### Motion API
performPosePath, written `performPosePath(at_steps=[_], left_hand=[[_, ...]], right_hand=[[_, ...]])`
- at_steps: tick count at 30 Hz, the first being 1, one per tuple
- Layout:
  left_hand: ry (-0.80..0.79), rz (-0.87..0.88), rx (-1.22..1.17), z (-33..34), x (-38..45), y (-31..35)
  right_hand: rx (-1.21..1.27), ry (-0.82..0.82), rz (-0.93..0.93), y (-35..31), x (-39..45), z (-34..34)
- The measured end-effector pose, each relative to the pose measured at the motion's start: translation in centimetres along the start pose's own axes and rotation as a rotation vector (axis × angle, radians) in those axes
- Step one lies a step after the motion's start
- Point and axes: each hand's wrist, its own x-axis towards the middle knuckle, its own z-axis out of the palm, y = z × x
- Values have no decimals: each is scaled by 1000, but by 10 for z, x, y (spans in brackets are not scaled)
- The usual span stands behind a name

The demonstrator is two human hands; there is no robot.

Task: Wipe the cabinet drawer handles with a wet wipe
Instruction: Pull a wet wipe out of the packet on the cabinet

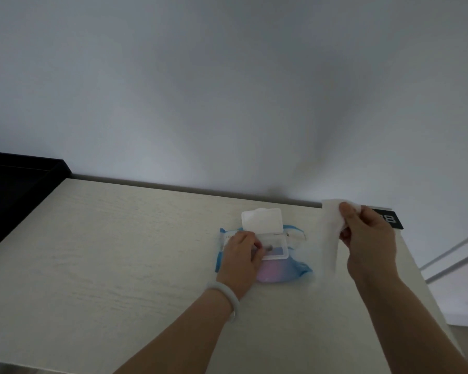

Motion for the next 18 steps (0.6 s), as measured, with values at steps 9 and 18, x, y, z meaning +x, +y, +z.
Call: performPosePath(at_steps=[9,18], left_hand=[[-383,130,420,-4,-23,7],[-138,428,364,-27,-4,28]], right_hand=[[-359,-211,208,45,-7,-3],[-313,-185,290,83,-13,7]])
